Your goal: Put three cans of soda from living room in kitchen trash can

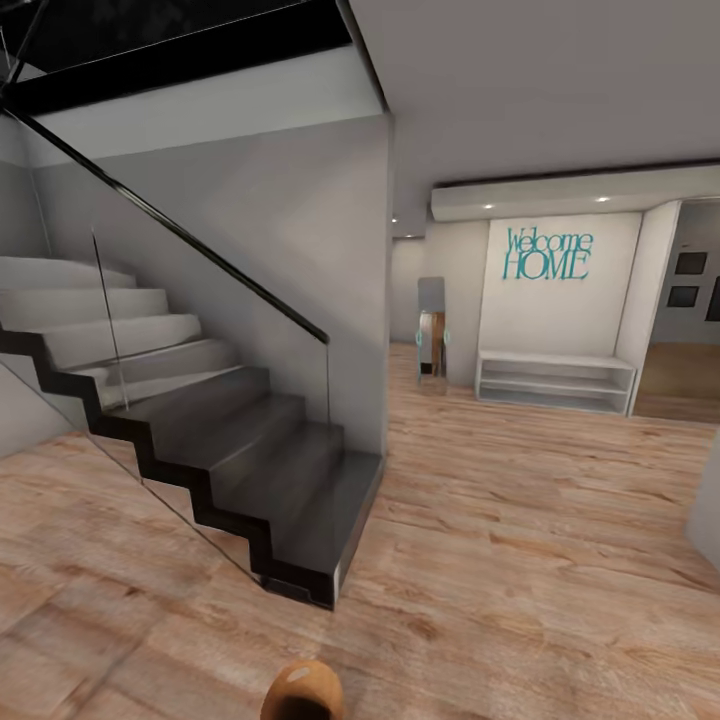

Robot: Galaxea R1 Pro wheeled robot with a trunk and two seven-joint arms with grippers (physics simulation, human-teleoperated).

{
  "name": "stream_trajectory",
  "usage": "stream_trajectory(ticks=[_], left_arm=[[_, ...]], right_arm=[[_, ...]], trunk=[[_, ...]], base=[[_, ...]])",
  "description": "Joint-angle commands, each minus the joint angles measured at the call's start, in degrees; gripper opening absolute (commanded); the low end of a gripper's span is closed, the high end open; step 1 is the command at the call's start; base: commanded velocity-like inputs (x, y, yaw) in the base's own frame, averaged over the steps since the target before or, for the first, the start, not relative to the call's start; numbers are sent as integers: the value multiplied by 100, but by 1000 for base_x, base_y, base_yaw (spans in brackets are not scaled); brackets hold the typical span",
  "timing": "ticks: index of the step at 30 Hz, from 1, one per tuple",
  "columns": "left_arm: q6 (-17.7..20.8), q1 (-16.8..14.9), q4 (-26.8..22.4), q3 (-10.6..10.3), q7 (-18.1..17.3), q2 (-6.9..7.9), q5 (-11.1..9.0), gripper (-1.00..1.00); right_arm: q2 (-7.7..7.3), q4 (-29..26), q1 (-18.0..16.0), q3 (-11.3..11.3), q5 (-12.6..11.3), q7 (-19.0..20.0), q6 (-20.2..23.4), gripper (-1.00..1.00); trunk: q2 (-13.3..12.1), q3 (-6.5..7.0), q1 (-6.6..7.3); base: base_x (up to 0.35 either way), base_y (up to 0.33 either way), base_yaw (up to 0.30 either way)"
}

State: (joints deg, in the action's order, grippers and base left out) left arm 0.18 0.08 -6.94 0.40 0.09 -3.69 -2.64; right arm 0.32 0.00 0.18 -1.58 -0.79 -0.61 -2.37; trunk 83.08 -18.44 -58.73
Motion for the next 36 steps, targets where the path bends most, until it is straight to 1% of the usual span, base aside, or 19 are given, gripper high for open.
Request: stream_trajectory(ticks=[1, 12, 21, 31, 36], left_arm=[[0, 0, 0, 0, 0, 0, 0, 100], [0, 0, 0, 3, 0, 0, 0, 100], [0, -1, 0, 4, 0, 0, 0, 100], [0, 0, 0, 4, 0, 0, 0, 100], [0, -3, 6, 4, -9, 6, -3, 100]], right_arm=[[1, 0, 0, 0, 0, 0, 0, 100], [-6, 0, 0, 9, -5, 9, 8, 100], [-5, 0, 0, 25, 79, 37, 6, 100], [-6, 0, 0, -3, -8, 55, 13, 100], [-6, 0, 0, -1, -15, 53, 14, 100]], trunk=[[0, 0, 0], [0, 0, 0], [0, 0, 0], [0, 0, 0], [0, 0, 0]], base=[[35, 0, 0], [7, 0, 0], [0, 0, 0], [4, 0, 0], [174, 0, 0]])
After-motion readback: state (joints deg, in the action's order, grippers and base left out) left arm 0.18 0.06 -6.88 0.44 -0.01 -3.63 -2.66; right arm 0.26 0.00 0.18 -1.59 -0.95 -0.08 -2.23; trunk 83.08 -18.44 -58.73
